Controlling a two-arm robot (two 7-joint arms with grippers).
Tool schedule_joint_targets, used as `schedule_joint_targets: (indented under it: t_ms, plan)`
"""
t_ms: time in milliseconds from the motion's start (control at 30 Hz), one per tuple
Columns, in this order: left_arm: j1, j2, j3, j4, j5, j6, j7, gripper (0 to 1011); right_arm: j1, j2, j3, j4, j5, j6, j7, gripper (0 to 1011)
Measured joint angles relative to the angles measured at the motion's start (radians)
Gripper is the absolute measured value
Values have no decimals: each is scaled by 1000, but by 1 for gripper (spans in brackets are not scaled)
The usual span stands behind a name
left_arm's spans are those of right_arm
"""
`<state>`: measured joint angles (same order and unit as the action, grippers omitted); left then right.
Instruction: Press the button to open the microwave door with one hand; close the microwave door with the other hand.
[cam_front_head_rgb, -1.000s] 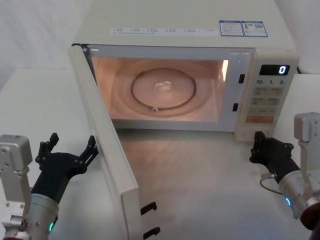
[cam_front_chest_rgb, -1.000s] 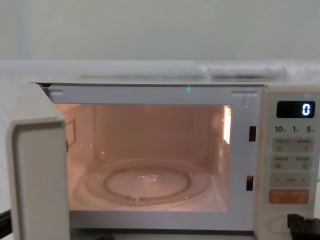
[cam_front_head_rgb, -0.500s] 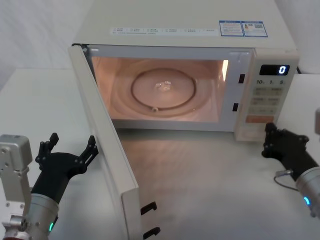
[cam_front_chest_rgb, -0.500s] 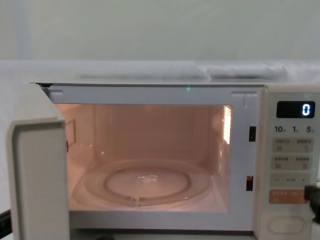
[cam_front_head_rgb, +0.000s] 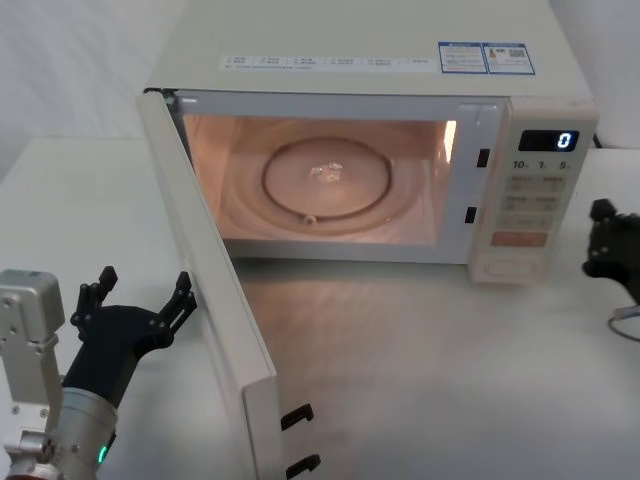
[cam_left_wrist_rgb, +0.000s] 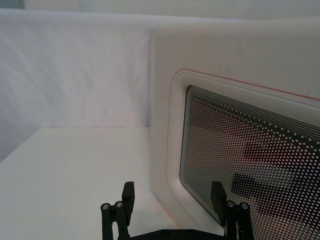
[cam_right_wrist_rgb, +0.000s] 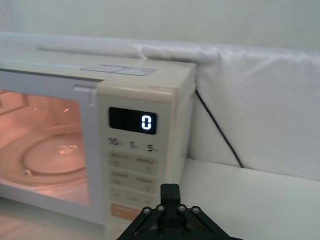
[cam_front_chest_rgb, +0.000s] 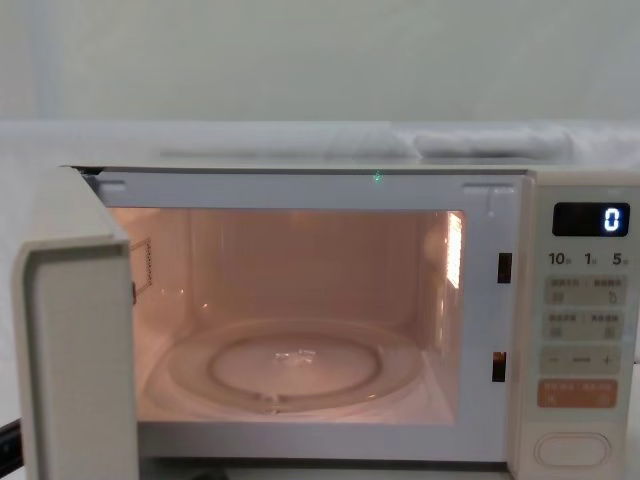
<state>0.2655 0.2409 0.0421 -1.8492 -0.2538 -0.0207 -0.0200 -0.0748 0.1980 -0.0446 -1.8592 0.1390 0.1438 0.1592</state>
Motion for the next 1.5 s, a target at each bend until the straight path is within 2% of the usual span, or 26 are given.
schedule_joint_targets:
  t_ms: [433,767,1267,1500]
  plan:
    - [0,0,0,0,0,0,0,1001,18,66,59,40,40,5,40,0]
    - [0,0,0,0,0,0,0,1001,28,118,57,77,105,-21,113,0]
    - [0,0,0,0,0,0,0,1001,27,115,57,76,102,-20,110,8]
    - [0,0,0,0,0,0,0,1001,27,113,58,75,100,-19,107,202]
